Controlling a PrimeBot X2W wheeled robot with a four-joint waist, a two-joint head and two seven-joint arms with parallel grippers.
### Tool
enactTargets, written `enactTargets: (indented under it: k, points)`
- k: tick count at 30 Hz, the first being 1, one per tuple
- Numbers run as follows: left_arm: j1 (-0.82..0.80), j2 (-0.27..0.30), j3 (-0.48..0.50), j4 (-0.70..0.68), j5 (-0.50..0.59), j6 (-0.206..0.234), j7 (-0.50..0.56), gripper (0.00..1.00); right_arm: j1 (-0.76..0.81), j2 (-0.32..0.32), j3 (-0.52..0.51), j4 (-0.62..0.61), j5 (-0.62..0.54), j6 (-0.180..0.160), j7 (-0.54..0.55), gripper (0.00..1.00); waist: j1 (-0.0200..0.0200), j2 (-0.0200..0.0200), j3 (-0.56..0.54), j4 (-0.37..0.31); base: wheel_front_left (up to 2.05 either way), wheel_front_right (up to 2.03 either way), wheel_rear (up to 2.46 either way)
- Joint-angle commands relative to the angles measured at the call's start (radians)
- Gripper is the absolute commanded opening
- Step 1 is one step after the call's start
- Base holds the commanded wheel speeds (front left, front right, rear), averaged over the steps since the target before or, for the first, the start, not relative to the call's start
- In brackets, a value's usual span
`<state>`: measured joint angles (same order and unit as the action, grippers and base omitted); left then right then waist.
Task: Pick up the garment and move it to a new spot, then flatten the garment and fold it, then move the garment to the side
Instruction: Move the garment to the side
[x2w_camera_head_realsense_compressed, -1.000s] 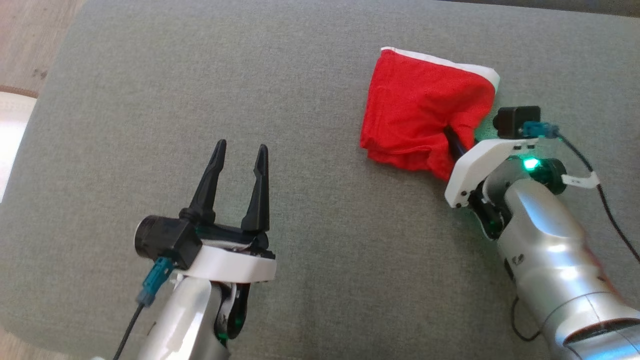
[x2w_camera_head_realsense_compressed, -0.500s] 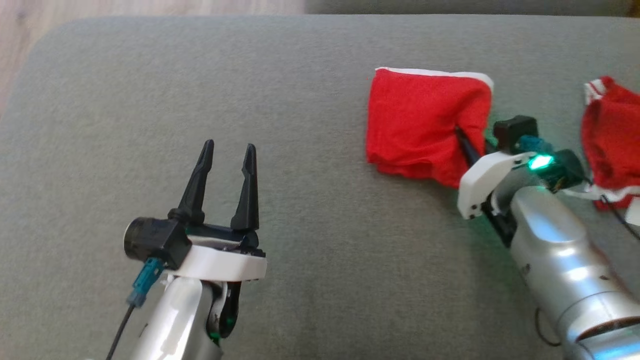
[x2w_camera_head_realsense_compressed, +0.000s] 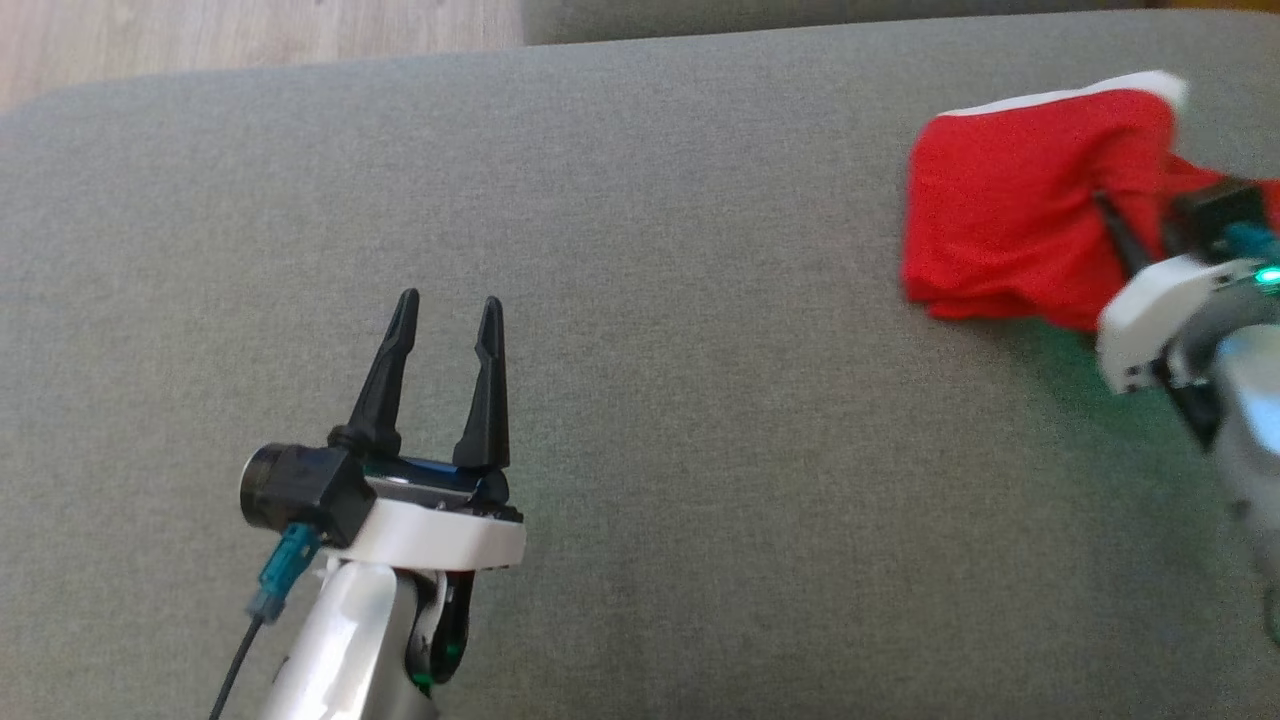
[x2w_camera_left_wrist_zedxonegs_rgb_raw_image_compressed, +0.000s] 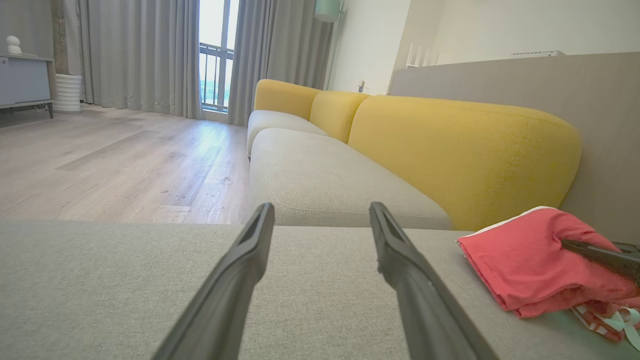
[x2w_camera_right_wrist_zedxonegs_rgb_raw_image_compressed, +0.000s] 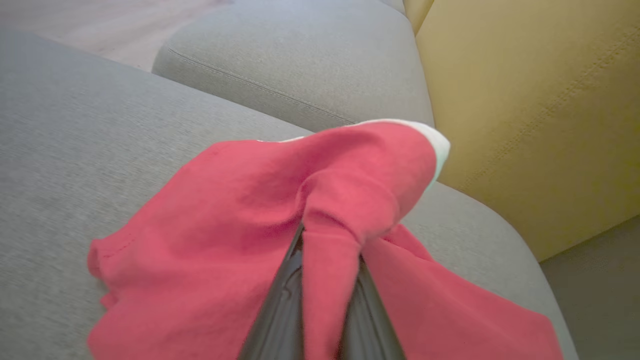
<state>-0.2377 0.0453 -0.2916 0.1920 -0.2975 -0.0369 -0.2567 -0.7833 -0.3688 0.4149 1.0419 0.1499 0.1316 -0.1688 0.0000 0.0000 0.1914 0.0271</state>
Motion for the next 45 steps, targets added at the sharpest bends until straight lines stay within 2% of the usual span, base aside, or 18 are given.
enactTargets:
  k: [1, 13, 19, 24, 30, 31, 32, 39, 45]
  points:
    - [-0.018, 0.005, 0.034, -0.029, 0.014, -0.005, -0.005, 1.00, 0.008, -0.044, 0.020, -0.045, 0.020, -0.001, 0.008, 0.00, 0.0000, 0.0000, 0.006, -0.002, 0.00, 0.00, 0.00]
    - [-0.032, 0.005, 0.036, -0.028, 0.026, -0.016, -0.005, 1.00, 0.103, -0.398, 0.157, -0.229, 0.201, -0.001, 0.186, 0.00, 0.0000, 0.0000, 0.055, 0.000, 0.00, 0.00, 0.00]
    - [-0.058, 0.005, 0.023, -0.025, 0.028, -0.022, -0.005, 1.00, 0.114, -0.546, 0.242, -0.286, 0.248, -0.001, 0.262, 0.00, 0.0000, 0.0000, 0.104, 0.003, 0.00, 0.00, 0.00]
    - [-0.085, 0.005, 0.016, -0.021, 0.031, -0.025, -0.005, 1.00, 0.088, -0.596, 0.257, -0.300, 0.227, -0.001, 0.294, 0.00, 0.0000, 0.0000, 0.146, 0.012, 0.00, 0.00, 0.00]
    - [-0.110, 0.005, 0.014, -0.011, 0.042, -0.031, -0.005, 1.00, 0.075, -0.602, 0.237, -0.289, 0.195, -0.001, 0.300, 0.00, 0.0000, 0.0000, 0.173, 0.025, 0.00, 0.00, 0.00]
    - [-0.113, 0.005, 0.015, -0.009, 0.043, -0.032, -0.005, 1.00, 0.075, -0.600, 0.231, -0.286, 0.191, -0.001, 0.300, 0.56, 0.0000, 0.0000, 0.174, 0.027, 0.00, 0.00, 0.00]
    - [-0.115, 0.005, 0.016, -0.007, 0.044, -0.033, -0.005, 1.00, 0.075, -0.596, 0.222, -0.280, 0.190, -0.001, 0.300, 1.00, 0.0000, 0.0000, 0.174, 0.028, 0.00, 0.00, 0.00]
    - [-0.111, 0.005, 0.032, 0.006, 0.047, -0.035, -0.005, 1.00, 0.077, -0.565, 0.170, -0.255, 0.164, -0.001, 0.306, 1.00, 0.0000, 0.0000, 0.141, 0.020, 0.00, 0.00, 0.00]
    - [-0.098, 0.005, 0.050, 0.003, 0.045, -0.033, -0.005, 1.00, 0.044, -0.522, 0.071, -0.260, 0.125, -0.001, 0.288, 1.00, 0.0000, 0.0000, 0.091, 0.000, 0.00, 0.00, 0.00]
